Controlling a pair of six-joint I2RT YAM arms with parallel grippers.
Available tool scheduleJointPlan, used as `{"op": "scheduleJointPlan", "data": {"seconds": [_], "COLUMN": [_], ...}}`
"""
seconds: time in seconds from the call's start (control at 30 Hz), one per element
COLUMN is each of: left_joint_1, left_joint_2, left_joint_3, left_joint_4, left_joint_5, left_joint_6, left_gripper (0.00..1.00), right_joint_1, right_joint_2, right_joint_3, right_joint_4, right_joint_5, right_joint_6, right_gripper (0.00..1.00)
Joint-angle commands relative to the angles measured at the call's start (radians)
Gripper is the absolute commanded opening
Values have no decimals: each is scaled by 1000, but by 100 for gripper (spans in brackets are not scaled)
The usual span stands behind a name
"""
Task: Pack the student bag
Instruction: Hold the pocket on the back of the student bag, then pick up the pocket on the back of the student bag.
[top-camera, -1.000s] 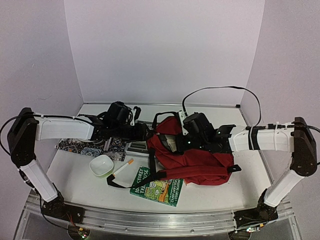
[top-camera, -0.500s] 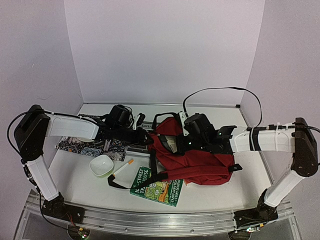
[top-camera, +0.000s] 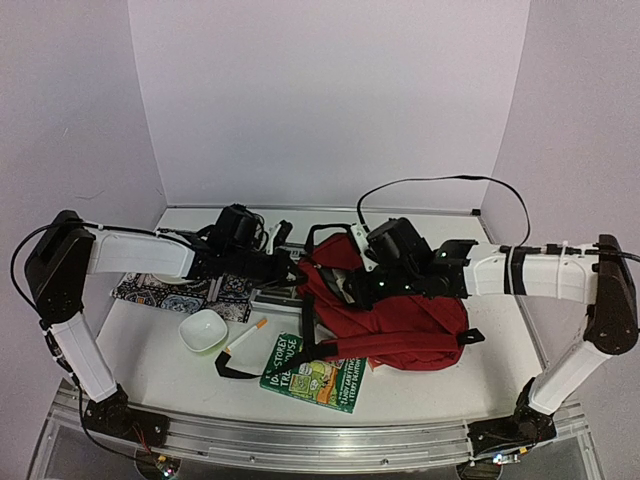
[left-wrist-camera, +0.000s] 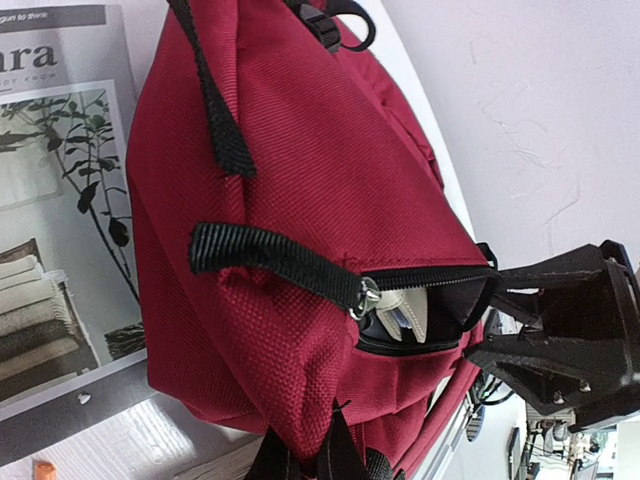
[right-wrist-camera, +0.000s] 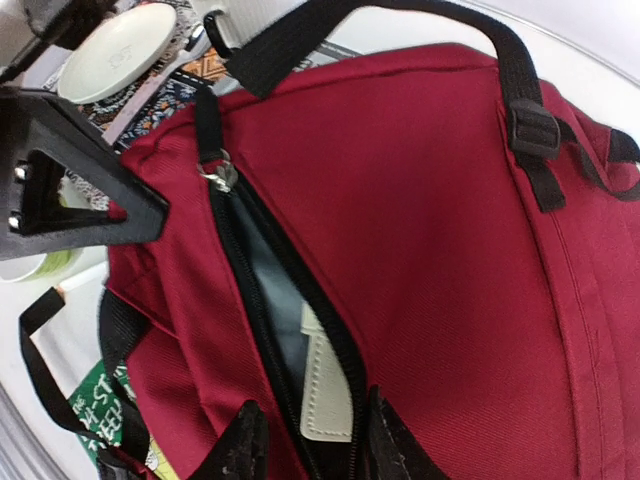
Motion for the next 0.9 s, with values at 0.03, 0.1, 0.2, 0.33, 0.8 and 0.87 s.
{"op": "scheduleJointPlan", "data": {"seconds": [0.03,0.1,0.2,0.33,0.8,0.87], "left_joint_1": [1,1,1,0,-6,-10], "left_joint_2": [-60,-63,-71,-81,-82,-77], "left_joint_3": [75,82,90,93,95,98], "left_joint_4": [92,95,98,104,122,123], "left_joint_5": [77,88,84,83,125,130], "left_joint_6": [7,13,21,45,94,99], "left_gripper": [0,0,0,0,0,0], "right_joint_1": [6,6,4,-29,-156,-160], "right_joint_2": [-20,-1,39,108,314,338], "right_joint_3": [170,217,292,400,587,610], "right_joint_4": [-160,-183,-215,-249,-260,-260], "right_joint_5": [-51,-48,-47,-110,-452,-480], "right_joint_6": [-87,-110,-148,-159,-157,-162], "right_gripper": [41,44,46,46,43,43]}}
